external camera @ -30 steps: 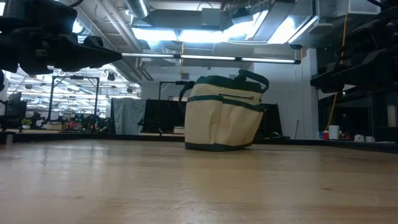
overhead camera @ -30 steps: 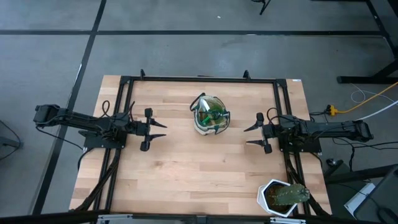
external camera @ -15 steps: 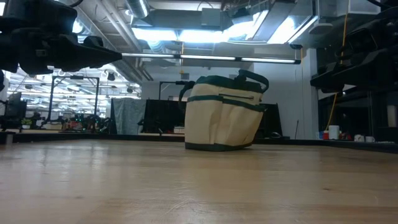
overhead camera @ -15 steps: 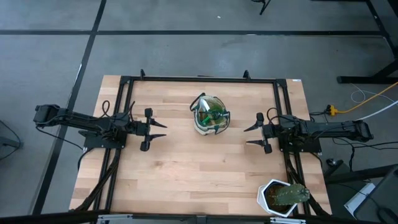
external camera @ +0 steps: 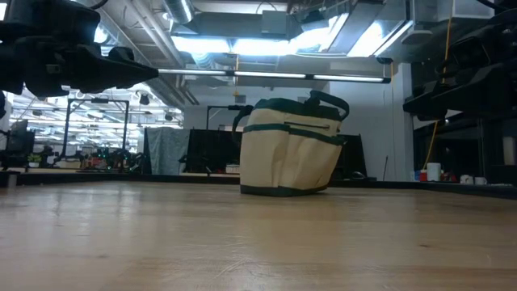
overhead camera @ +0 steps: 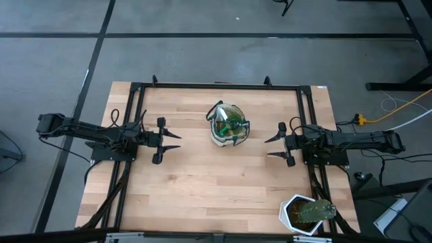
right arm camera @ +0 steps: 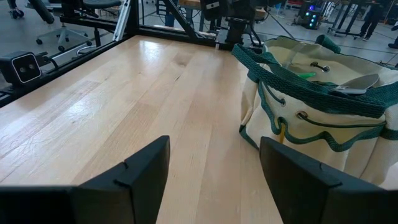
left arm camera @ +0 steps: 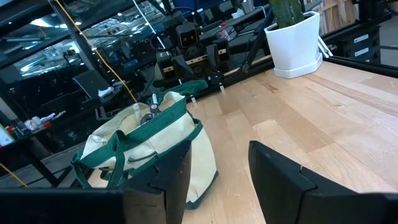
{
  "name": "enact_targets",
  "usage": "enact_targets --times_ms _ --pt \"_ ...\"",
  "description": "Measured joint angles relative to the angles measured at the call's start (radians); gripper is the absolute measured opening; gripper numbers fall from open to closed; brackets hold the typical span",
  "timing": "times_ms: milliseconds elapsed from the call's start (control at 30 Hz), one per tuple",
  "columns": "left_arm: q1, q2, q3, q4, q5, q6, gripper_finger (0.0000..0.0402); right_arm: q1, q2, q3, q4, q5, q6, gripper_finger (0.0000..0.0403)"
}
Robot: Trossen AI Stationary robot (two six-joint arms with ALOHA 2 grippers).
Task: Pick & Place Garden tools in Gardening bag
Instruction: Return to Home Position
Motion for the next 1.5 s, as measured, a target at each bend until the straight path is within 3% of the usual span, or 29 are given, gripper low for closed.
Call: enact_targets --times_ms 1500 --pt "0.0 0.0 0.0 0.0 0.0 0.0 0.015 0.0 0.0 0.0 0.0 0.0 0.0 0.025"
